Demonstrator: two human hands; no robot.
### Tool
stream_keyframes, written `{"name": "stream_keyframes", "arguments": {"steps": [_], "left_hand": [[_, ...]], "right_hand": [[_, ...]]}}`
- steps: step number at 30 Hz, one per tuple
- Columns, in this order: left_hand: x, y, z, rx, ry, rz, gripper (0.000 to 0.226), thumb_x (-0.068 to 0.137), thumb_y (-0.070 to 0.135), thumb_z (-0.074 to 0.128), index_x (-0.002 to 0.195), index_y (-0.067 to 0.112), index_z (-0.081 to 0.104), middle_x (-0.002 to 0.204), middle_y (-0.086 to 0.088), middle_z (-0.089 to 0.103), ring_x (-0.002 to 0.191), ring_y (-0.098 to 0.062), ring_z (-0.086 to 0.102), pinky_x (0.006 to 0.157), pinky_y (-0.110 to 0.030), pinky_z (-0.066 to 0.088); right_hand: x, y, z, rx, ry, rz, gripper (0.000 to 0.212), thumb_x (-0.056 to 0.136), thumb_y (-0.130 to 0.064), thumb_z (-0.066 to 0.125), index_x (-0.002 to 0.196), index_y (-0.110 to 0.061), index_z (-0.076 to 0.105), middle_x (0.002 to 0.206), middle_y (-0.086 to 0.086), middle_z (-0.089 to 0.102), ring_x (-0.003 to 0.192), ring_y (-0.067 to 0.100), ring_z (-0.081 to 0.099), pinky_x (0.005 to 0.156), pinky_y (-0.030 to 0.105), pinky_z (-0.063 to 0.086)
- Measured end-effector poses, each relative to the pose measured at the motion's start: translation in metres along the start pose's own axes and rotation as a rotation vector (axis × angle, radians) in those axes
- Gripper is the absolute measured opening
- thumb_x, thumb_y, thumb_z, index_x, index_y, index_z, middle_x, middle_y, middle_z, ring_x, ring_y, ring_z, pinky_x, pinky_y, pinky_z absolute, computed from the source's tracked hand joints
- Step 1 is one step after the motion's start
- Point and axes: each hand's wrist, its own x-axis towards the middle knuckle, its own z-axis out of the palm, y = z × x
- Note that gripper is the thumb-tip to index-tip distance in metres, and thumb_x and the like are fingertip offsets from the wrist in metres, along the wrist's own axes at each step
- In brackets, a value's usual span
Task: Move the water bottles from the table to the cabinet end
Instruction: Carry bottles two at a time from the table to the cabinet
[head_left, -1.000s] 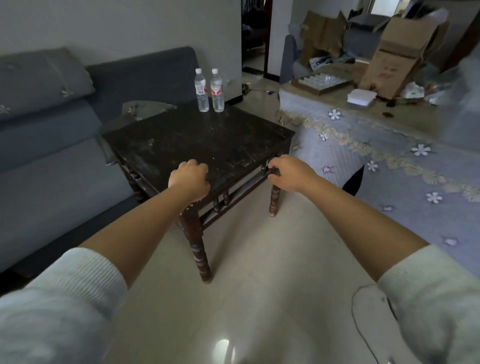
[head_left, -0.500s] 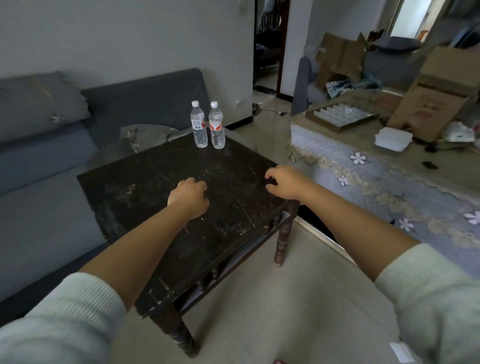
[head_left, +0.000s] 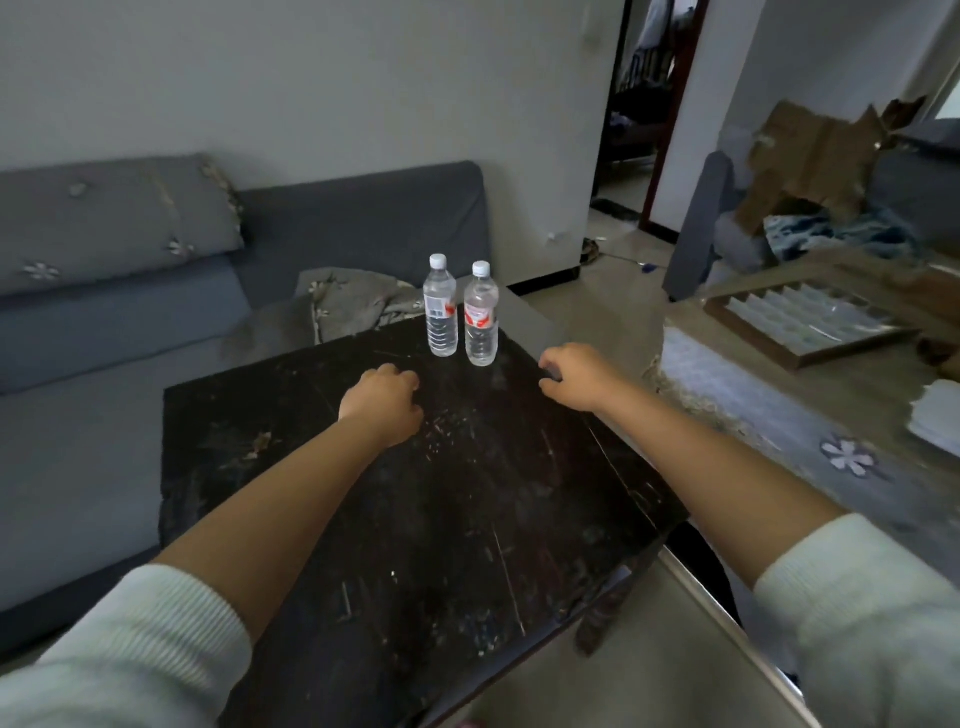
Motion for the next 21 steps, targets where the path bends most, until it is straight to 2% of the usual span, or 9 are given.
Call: {"name": "stream_keyframes", "arguments": {"steps": [5,10,18,21], "left_hand": [[0.063,-0.007,-0.018,-0.076,0.115,0.019,0.038,0.09,0.02,0.048,0.126,0.009,0.053,0.13,-0.015,0.051,0.122,-0.033,0.048,0.098,-0.041,0.046],[0.124,-0.021,-0.034,-0.057,0.1,0.011,0.037,0.091,0.02,0.047,0.125,0.008,0.053,0.13,-0.014,0.051,0.12,-0.032,0.05,0.093,-0.04,0.046],[0.2,-0.019,-0.041,-0.07,0.039,0.002,0.04,0.092,0.021,0.045,0.13,0.011,0.049,0.136,-0.016,0.046,0.125,-0.033,0.046,0.097,-0.041,0.043],[0.227,-0.014,-0.032,-0.083,0.014,-0.021,0.04,0.091,0.02,0.047,0.131,0.012,0.047,0.135,-0.015,0.048,0.124,-0.032,0.047,0.097,-0.041,0.043]], "right_hand": [[0.068,-0.001,-0.011,-0.007,-0.001,0.008,0.04,0.091,-0.023,0.052,0.127,-0.005,0.051,0.13,0.017,0.055,0.121,0.032,0.051,0.099,0.038,0.044],[0.135,-0.009,-0.025,0.015,0.038,0.011,0.035,0.09,-0.021,0.053,0.119,-0.003,0.057,0.123,0.018,0.06,0.113,0.033,0.056,0.095,0.038,0.047],[0.216,-0.018,-0.03,0.041,0.029,0.025,0.033,0.092,-0.018,0.049,0.12,-0.001,0.055,0.123,0.023,0.057,0.114,0.035,0.054,0.092,0.037,0.045],[0.252,-0.013,-0.024,0.05,0.018,0.016,0.04,0.089,-0.02,0.054,0.126,-0.005,0.051,0.128,0.021,0.051,0.119,0.036,0.051,0.097,0.038,0.043]]}}
